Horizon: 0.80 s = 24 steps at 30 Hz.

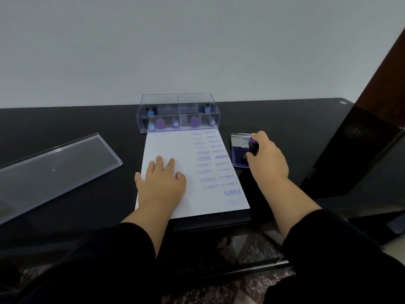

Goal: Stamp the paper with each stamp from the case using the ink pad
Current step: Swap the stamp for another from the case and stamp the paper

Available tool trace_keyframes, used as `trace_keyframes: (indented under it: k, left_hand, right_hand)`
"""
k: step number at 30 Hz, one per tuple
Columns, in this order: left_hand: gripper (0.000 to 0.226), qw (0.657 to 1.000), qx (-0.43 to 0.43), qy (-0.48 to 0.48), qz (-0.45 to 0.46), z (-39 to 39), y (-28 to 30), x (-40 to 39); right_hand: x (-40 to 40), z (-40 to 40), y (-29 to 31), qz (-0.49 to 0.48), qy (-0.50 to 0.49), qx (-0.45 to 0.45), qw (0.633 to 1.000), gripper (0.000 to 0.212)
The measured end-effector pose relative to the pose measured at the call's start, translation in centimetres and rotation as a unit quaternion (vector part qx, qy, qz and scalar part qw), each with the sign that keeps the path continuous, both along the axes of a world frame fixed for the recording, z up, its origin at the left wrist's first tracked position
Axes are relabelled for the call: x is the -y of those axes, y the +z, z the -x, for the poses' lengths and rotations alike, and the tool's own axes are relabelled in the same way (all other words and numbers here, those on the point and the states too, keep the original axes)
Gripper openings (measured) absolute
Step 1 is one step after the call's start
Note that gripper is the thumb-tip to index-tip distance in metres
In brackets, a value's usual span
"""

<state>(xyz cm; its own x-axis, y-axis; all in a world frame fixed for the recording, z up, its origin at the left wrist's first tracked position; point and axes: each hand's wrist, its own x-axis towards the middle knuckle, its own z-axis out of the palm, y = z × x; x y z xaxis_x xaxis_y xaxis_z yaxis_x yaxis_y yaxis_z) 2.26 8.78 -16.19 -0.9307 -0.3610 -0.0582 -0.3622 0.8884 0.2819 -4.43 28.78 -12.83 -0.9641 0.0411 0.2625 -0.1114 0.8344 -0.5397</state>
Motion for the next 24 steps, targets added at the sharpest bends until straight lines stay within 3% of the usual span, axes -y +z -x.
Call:
trace_keyframes:
  k: [11, 19, 24]
  left_hand:
    - [0.054, 1.0, 0.002, -0.001, -0.004, 0.0, -0.1, 0.0]
    - [0.054, 1.0, 0.001, 0.001, -0.005, 0.1, 0.1, -0.1]
    - [0.054, 1.0, 0.007, 0.004, -0.005, 0.1, -0.1, 0.0]
  right_hand:
    - [-0.2, -0.4, -0.3, 0.006, 0.003, -0.017, 1.0, 0.03]
    - [1.2, -3.0, 0.3, 0.071, 0.074, -0.024, 0.994, 0.023]
    - [2.2, -5.3, -0.2, 0.06, 0.113, 0.012, 0.992, 0.033]
